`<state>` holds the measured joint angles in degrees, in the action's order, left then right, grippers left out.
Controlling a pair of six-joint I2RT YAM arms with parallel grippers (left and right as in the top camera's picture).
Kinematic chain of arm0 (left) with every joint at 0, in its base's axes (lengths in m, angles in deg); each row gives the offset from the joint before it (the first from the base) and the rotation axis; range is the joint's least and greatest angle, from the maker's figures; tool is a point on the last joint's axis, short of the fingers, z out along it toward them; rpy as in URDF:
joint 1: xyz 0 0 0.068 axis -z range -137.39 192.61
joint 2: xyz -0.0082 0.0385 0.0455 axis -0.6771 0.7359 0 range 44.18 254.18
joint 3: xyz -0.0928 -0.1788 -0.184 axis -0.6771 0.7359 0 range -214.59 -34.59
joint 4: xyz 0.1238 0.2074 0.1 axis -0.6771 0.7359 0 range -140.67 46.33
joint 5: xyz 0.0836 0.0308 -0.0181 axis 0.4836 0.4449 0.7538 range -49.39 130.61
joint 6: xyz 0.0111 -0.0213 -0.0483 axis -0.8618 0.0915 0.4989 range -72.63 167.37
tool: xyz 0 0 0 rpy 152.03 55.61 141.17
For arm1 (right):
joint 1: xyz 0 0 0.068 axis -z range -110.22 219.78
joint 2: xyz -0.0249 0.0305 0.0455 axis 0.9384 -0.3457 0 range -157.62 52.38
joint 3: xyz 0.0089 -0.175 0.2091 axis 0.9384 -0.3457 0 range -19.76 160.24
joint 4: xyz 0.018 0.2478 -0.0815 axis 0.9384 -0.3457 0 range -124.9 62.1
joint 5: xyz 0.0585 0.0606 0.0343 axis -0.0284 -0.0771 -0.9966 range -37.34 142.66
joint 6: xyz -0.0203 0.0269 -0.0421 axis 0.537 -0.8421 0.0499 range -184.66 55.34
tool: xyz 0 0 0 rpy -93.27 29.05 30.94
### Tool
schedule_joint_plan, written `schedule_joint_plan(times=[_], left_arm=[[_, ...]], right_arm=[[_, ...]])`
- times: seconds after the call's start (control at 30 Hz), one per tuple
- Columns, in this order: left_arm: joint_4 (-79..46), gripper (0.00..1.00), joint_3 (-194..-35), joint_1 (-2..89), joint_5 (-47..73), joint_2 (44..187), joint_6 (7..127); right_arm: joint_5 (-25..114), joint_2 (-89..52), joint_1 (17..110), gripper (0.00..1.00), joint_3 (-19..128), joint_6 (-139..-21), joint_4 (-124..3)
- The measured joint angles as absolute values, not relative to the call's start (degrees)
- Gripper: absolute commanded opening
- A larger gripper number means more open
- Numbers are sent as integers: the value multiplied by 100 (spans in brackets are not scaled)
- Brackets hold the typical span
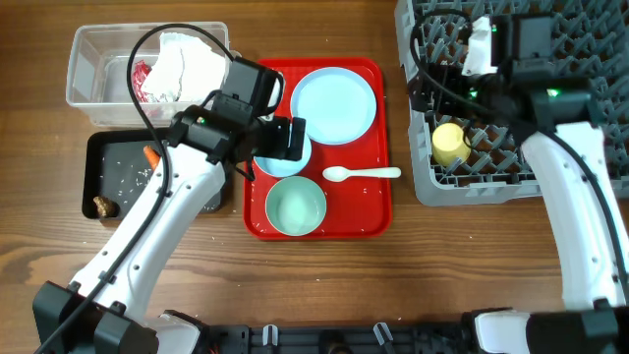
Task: Sort waste into correct bins and load items into the dishwasher rack
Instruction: 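Carry the tissue left and drop it into the clear bin, then grasp the white spoon on the red tray with the right gripper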
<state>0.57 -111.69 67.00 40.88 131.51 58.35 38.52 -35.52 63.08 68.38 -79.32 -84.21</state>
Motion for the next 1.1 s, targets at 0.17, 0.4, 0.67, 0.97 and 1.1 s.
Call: schedule_joint_plan(times=[0.17, 0.4, 0.67, 0.97, 1.1], left_arm=[[123, 100, -11169, 6710, 4348, 13153, 6668], [142, 100, -11169, 6643, 4938, 13153, 7842], [118, 100, -11169, 5412, 5100, 13153, 8698], [123, 100, -11169, 4512, 4866, 13153, 9512], [123, 100, -11169, 4512, 4833, 13153, 9562]], right_arm=[[3724, -4040, 5882, 96, 6838, -7805, -8518], [3767, -4595, 5243, 90, 6818, -7777, -8767], [4130, -4645, 4776, 81, 5948, -8015, -7995], [4744, -4698, 4391, 85, 4814, -7925, -6467], [4781, -4702, 4374, 89, 4731, -6894, -6457]])
